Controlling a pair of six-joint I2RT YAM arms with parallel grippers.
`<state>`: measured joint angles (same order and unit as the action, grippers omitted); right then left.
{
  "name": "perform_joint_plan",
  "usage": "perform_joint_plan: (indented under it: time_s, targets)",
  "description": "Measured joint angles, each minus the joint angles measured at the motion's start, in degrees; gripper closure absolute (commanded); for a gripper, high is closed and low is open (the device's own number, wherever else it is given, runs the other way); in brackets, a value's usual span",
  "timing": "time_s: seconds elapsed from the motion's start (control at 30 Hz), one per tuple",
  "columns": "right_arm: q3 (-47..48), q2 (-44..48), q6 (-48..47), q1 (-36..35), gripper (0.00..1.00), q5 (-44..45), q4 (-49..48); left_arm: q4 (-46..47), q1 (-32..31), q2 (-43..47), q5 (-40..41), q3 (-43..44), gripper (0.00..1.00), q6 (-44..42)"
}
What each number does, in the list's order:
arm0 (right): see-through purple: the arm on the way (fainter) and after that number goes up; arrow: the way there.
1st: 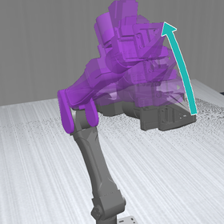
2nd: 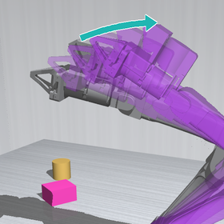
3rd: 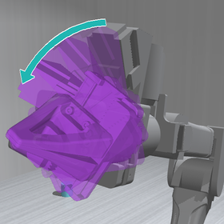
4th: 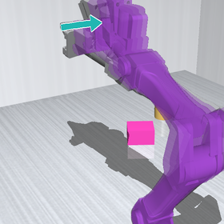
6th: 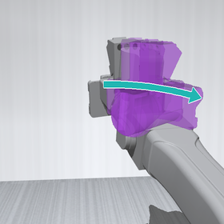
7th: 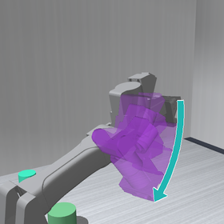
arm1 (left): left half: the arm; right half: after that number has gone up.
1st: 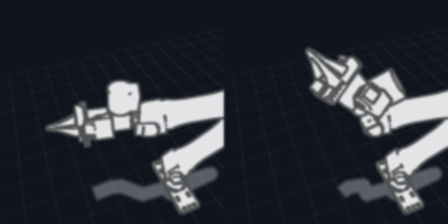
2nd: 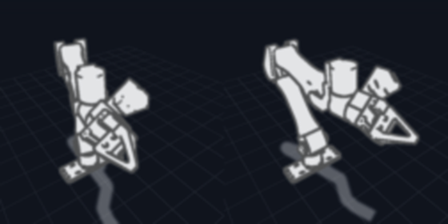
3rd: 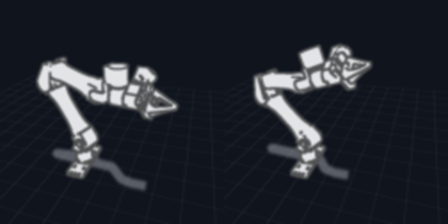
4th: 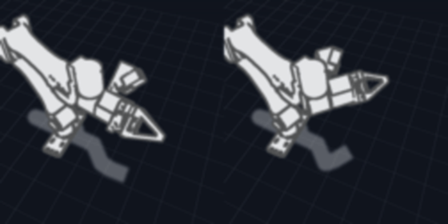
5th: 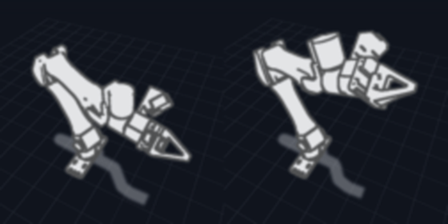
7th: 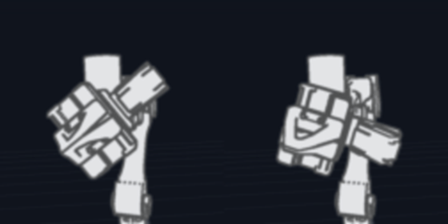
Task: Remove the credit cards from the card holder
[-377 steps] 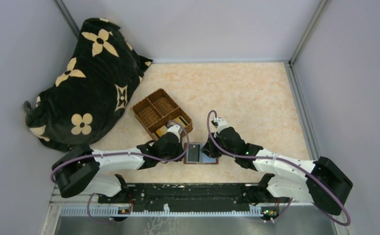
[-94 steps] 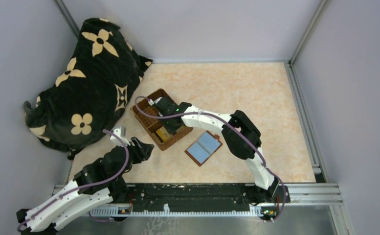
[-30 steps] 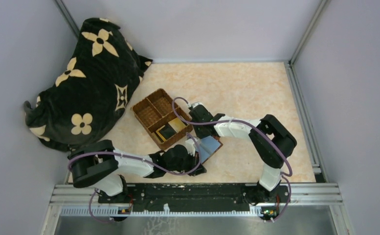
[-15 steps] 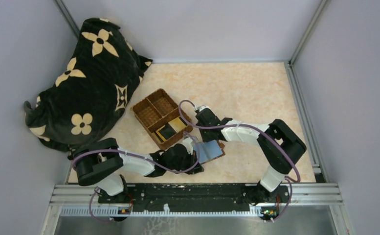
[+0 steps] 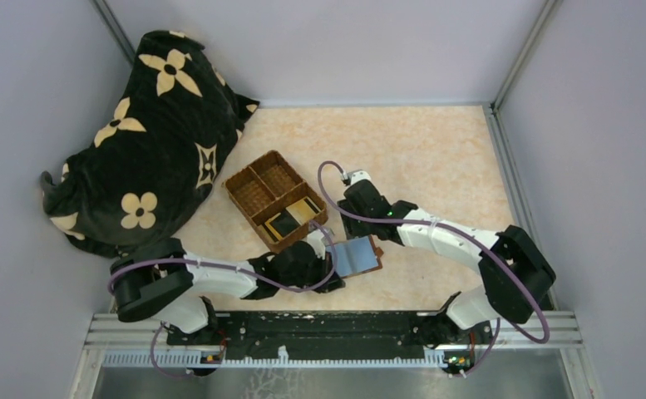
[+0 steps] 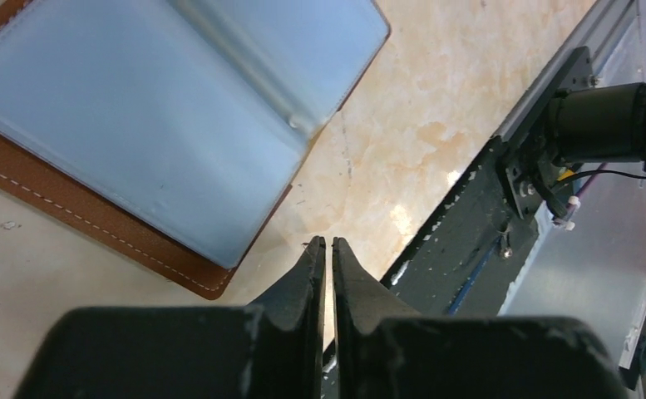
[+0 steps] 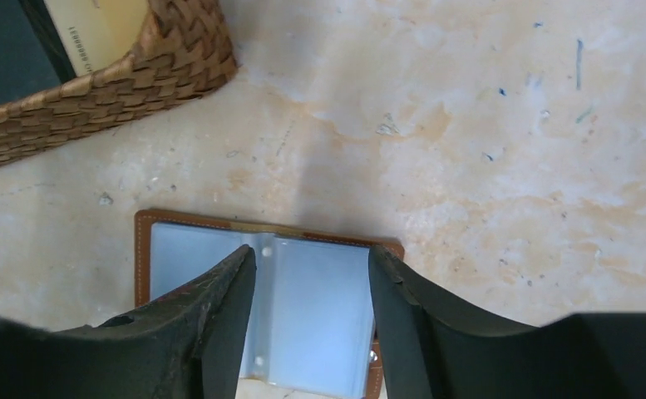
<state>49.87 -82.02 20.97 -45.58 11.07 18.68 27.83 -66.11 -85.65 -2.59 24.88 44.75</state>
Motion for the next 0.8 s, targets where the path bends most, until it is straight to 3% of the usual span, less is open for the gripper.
perform_joint_plan:
  time_s: [0.3,0.47,0.8]
  targets:
    - [-6.67,1.01,3.23,-1.33,0.44,2.36,2.60,-2.58,0.00,9.09,4.57,0.00,0.79,-1.27]
    - [-8.55,1.01,5.09,-3.61,0.45,2.43,3.06,-6.05,0.26,9.14,9.05,0.04,0.80,-1.53]
    - [-8.66,0.96,7.69,-6.19,0.87,2.84,2.78,-10.21,0.33,4.04,12.57,0.83,0.85,-1.40]
